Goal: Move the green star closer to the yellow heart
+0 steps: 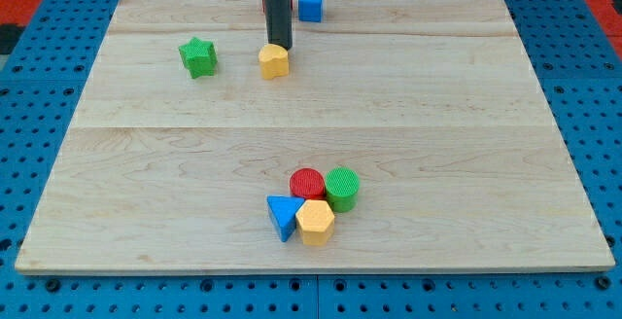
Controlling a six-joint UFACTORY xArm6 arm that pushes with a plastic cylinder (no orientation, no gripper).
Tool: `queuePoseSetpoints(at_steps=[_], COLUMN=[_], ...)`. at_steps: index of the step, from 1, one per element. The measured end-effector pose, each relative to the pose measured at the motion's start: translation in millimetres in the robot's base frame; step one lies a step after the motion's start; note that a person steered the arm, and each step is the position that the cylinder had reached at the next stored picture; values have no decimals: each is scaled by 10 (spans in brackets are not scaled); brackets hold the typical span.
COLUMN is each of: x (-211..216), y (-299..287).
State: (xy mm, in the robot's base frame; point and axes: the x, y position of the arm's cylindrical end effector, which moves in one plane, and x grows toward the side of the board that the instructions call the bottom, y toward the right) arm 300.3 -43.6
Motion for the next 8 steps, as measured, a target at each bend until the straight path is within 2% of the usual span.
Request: queuePoseSetpoints(at_steps=[3, 5, 6, 8], x=[-228, -333, -302, 117], y=[-354, -1165, -1604, -1807])
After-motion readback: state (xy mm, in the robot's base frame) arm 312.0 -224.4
